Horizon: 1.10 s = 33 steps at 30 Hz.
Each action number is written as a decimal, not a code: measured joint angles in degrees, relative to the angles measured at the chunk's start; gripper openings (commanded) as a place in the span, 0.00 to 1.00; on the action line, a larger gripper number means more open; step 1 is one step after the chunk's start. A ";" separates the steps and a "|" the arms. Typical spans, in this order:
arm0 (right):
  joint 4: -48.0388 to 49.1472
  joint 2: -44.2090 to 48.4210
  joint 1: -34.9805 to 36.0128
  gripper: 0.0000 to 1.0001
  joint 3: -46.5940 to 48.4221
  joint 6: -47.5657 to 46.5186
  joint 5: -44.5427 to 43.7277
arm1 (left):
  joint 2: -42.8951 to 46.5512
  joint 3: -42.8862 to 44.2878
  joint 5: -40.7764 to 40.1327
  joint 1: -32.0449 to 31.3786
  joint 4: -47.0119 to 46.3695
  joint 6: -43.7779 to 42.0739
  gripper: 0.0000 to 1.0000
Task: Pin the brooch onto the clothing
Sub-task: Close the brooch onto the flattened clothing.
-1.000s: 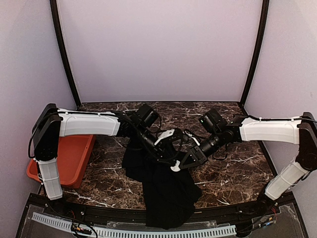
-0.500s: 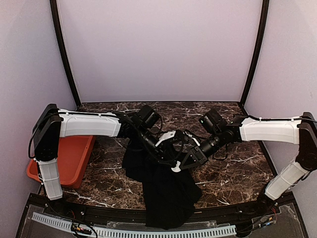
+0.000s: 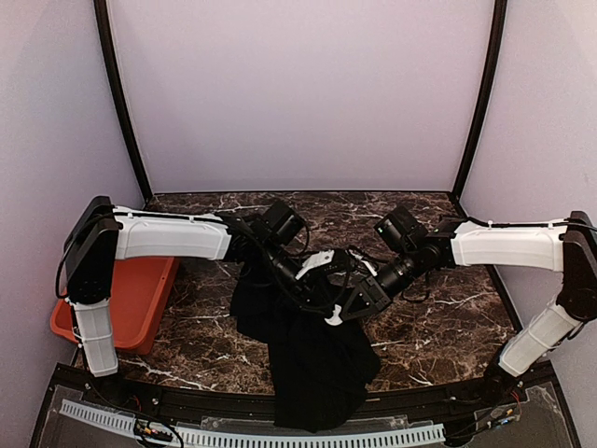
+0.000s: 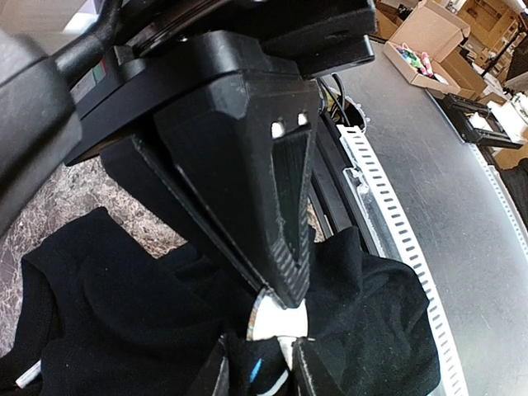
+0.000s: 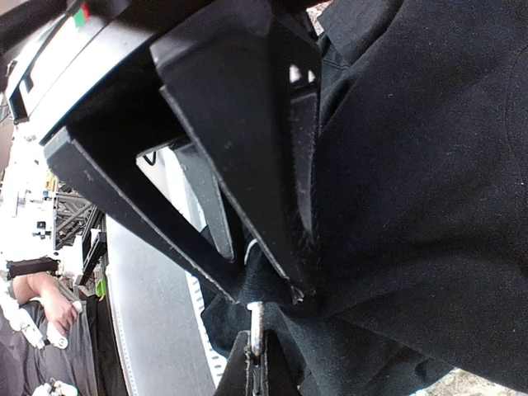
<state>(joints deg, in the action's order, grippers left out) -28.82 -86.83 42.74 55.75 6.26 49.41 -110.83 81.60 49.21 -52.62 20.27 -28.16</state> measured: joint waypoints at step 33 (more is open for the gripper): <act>-1.01 -1.20 -0.13 0.00 0.00 0.33 -2.84 | -1.14 0.87 -5.64 -1.53 0.48 1.88 0.25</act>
<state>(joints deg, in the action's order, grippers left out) -29.82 -88.03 42.61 55.75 6.59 46.57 -111.96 82.48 43.57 -54.15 20.75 -26.28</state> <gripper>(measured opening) 0.009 0.242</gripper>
